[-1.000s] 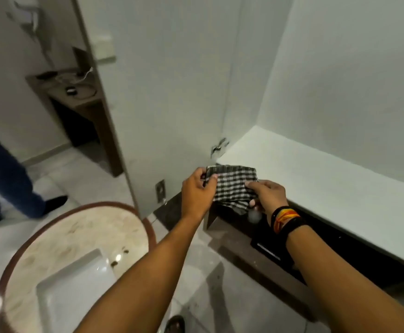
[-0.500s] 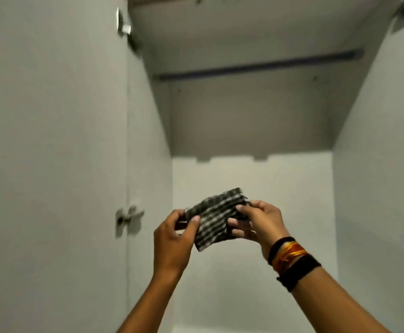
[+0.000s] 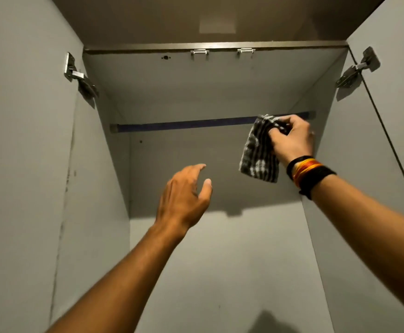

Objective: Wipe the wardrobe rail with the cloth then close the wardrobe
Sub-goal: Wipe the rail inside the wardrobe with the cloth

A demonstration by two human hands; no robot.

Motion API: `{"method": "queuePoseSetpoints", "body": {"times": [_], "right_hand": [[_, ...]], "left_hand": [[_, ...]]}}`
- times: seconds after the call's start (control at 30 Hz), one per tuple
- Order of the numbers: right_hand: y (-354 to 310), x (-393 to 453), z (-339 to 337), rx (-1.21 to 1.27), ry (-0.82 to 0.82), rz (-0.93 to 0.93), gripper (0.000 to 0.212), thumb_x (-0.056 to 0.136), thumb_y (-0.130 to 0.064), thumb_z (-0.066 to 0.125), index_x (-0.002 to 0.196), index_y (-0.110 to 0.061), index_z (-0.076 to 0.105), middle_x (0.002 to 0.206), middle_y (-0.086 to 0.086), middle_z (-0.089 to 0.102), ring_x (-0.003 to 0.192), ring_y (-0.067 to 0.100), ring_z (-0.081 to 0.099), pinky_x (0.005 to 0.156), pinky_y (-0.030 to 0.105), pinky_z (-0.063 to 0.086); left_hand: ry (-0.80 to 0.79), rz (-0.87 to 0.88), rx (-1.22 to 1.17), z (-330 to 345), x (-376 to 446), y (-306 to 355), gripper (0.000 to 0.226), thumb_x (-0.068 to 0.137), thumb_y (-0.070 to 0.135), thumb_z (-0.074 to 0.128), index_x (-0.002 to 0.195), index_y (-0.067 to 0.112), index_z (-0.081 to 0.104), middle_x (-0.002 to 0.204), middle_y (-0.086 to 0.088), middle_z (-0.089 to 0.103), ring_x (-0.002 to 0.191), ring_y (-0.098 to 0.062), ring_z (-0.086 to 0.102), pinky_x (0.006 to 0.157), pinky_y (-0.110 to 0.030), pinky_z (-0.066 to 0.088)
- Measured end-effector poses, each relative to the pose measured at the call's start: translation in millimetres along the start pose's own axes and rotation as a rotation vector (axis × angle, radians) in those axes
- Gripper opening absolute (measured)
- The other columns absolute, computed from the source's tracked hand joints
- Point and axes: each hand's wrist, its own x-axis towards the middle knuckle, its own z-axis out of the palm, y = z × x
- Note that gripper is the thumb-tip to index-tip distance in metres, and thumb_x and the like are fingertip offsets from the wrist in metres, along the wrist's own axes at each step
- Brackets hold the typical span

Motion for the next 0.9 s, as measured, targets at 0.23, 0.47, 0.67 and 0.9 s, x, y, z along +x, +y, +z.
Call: {"method": "queuePoseSetpoints", "body": {"times": [0.23,0.47,0.67,0.9], "right_hand": [[32.9,91.2,-9.0,-0.205,0.117,-0.108,0.028,0.083,-0.023,0.061,0.109,-0.025,0.070,0.113,0.005,0.075,0.108,0.029,0.068,0.095,0.034,0.053],[72.5,188.8,-5.0,-0.313,0.180,-0.170,0.029,0.087,-0.018,0.059,0.112,-0.027,0.069,0.117,0.006,0.073,0.110,0.032,0.067,0.096,0.039,0.052],[115.8,241.3,16.1,-0.456,0.155,-0.164,0.029,0.085,-0.005,0.057,0.110,-0.011,0.068,0.118,0.022,0.068,0.111,0.043,0.063,0.094,0.045,0.053],[143.8,258.1,32.4,-0.637,0.246,-0.417,0.042,0.086,-0.004,0.066,0.124,0.003,0.051,0.131,0.029,0.048,0.111,0.052,0.055,0.096,0.054,0.049]], "left_hand": [[-0.011,0.194,0.528,31.3,78.5,-12.4,0.065,0.098,0.033,0.043,0.157,0.010,0.029,0.163,-0.012,0.032,0.151,-0.026,0.031,0.123,-0.042,0.025],[0.014,0.113,0.672,79.5,164.4,-25.0,0.066,0.098,0.033,0.041,0.156,0.006,0.028,0.159,-0.016,0.035,0.147,-0.029,0.035,0.123,-0.047,0.024],[0.071,0.095,0.774,109.5,197.8,-34.6,0.047,0.094,0.034,0.044,0.131,0.006,0.053,0.120,-0.017,0.062,0.107,-0.032,0.060,0.099,-0.048,0.045],[0.217,0.120,0.712,125.9,207.2,-43.3,0.039,0.091,0.030,0.048,0.118,0.004,0.060,0.106,-0.020,0.065,0.095,-0.036,0.063,0.093,-0.047,0.046]]}}
